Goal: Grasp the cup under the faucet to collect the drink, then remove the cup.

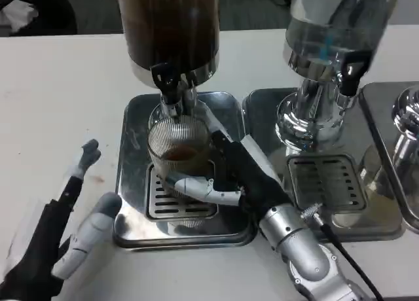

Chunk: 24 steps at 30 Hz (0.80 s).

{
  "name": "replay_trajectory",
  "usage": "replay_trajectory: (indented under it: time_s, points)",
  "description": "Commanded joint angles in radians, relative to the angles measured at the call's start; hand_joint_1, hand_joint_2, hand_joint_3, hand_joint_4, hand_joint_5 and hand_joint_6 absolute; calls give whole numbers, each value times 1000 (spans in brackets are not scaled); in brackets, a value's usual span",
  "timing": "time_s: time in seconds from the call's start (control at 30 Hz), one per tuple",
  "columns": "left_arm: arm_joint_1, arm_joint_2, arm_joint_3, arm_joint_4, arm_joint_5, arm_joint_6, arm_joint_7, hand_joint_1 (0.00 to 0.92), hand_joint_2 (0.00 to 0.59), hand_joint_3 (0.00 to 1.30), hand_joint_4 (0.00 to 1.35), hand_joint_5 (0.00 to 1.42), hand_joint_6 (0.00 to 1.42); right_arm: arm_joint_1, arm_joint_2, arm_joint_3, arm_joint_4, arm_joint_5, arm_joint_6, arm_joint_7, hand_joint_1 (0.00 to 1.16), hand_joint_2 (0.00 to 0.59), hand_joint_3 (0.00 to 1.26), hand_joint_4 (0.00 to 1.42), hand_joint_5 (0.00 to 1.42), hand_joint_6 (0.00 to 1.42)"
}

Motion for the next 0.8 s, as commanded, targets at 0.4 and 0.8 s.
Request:
replay_trajectory:
  time_s: [0.4,0.8]
  points:
    - [29,2,-1,-29,-7,11,-1,0,154,0,0,0,0,-14,24,22,62,-37,-17,-53,863,159,0,78,92,207]
    - [44,-4,-5,-49,-9,20,2,0,154,0,0,0,0,-47,25,37,121,-39,-10,-40,862,161,0,88,99,213]
